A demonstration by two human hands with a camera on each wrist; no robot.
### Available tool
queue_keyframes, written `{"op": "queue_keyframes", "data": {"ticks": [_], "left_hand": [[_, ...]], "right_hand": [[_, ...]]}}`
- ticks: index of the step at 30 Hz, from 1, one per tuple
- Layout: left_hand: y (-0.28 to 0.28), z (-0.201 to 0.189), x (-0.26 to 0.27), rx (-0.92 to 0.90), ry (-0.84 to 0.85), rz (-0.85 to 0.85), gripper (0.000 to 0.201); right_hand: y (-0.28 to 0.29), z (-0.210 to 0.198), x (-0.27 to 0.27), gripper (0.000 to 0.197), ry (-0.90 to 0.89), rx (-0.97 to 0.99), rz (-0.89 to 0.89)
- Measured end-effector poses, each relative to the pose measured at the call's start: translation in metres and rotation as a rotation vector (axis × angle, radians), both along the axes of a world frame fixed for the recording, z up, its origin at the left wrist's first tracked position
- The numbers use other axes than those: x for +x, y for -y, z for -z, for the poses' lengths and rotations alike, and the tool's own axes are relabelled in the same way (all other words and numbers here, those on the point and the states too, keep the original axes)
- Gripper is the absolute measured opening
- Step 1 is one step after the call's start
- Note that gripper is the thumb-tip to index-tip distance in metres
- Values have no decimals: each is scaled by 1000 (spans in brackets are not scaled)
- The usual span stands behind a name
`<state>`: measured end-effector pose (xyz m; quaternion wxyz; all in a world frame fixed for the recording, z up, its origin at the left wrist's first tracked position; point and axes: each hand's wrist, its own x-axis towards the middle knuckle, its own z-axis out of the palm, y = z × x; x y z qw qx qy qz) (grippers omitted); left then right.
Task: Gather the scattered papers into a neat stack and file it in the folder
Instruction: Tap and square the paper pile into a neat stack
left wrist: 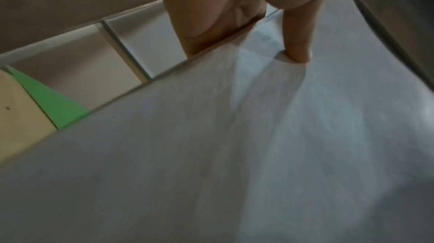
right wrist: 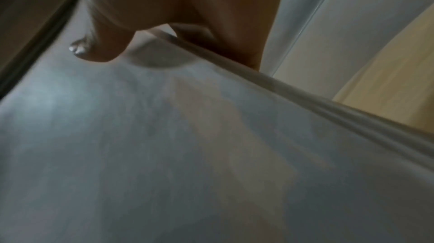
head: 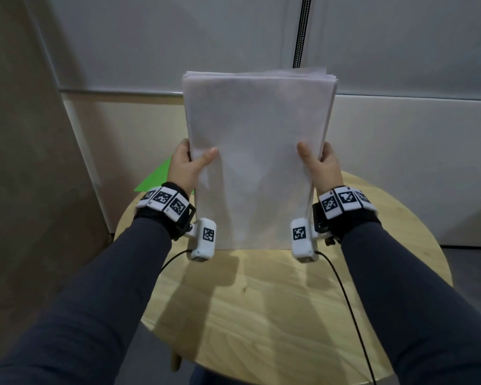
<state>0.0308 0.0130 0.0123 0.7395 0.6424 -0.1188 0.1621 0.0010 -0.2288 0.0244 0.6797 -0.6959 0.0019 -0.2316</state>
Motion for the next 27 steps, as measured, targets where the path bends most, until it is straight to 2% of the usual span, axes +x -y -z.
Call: {"op": "queue_keyframes", "data": {"ticks": [2,5,8,11,14,16,18,20,22,23,24,25,27], "left_hand": [[1,3,-4,5,-1,8,33],[1,-1,-12,-3,8,50,65],[-3,-2,-11,-20,-47,89,51],[-7,12,-11,16,-145,146,53],[-2,22,-15,-7,-180,98,30],[7,22,-20,-70,-147,17,26],[15,18,-25,-109,-105,-50,26],[18,11,-26,-155,-61,-82,23],[20,-3,-28,-231,-14,-97,22],[21,-11,-27,-290,7,-100,24],[23,-19,-27,-354,24,-97,26],[25,-25,-27,-416,36,-89,27],[31,-30,-30,-497,37,-64,29]], "right_hand": [[-1,5,-1,50,-54,-48,29],[-1,9,-3,51,-92,-65,46],[-2,9,-5,49,-101,-34,37],[-2,16,-6,50,-136,-65,26],[-4,18,-9,49,-138,-79,32],[-5,18,-9,50,-118,-66,60],[-6,23,-12,61,-98,-127,168],[-5,39,-14,80,-145,-182,441],[-10,54,-27,96,-304,-30,612],[-16,59,-34,99,-399,105,569],[-23,62,-39,98,-467,274,428],[-29,64,-41,90,-467,472,223],[-37,64,-36,68,-307,819,-201]]}}
